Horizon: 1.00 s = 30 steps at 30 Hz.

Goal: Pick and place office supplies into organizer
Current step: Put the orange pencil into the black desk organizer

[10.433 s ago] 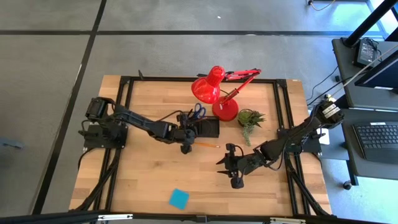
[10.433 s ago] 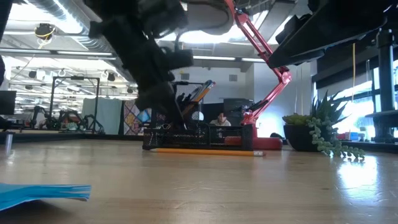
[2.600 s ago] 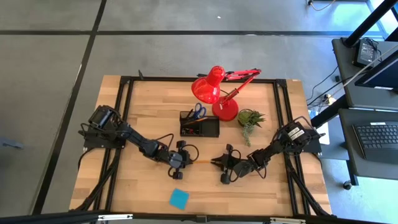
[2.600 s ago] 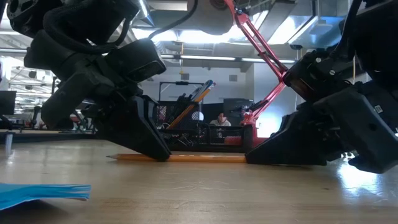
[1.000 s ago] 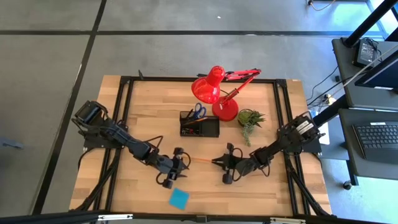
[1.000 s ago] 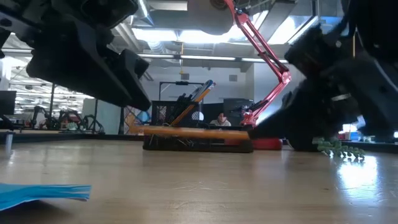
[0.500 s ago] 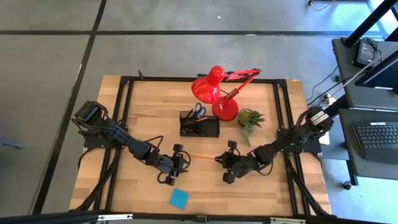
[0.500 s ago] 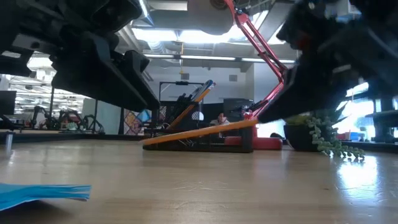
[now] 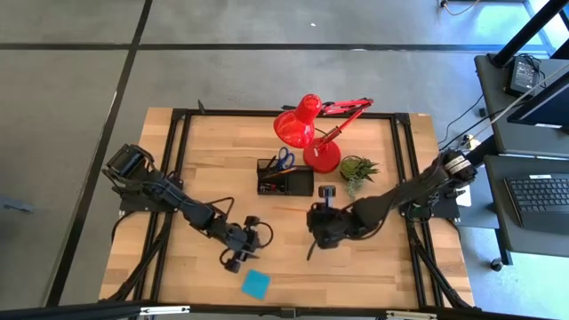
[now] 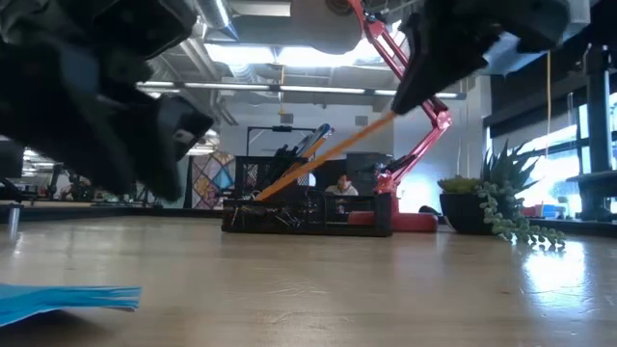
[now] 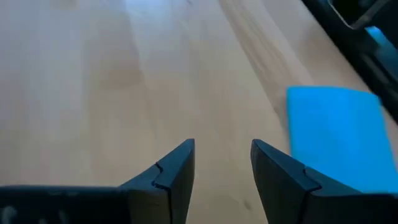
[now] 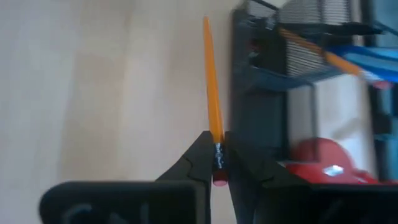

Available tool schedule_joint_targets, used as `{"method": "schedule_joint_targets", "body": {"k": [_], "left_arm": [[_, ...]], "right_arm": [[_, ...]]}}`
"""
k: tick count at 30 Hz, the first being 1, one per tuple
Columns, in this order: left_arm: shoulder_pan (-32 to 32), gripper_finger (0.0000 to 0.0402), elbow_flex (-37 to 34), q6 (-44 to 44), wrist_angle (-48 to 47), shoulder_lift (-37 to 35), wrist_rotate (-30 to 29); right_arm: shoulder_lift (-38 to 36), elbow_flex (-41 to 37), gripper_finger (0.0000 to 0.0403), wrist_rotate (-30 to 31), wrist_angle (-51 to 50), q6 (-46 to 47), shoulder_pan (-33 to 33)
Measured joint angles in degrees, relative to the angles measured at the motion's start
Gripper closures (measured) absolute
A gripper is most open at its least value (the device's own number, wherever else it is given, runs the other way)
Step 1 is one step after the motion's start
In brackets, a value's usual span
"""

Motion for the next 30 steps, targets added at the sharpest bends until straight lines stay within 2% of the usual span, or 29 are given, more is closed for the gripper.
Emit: {"method": "schedule_joint_targets", "body": {"k": [5, 17, 30], "left_arm": [[-1.0, 0.0259, 0.0, -1.3, -4.8, 0.0, 1.5], [-2.7, 0.0271, 0.0, -1.7, -8.6, 0.0, 1.7], [-2.7, 0.0272, 0.0, -1.7, -9.3, 0.0, 1.6]], "right_arm": [[0.0, 5.7, 0.0368, 1.3, -8.0, -3.4, -2.6], [0.0, 16.3, 0.0368, 1.3, -13.6, -15.4, -8.6], [-0.2, 17.5, 0.0368, -2.5, -15.4, -23.5, -18.7]]}}
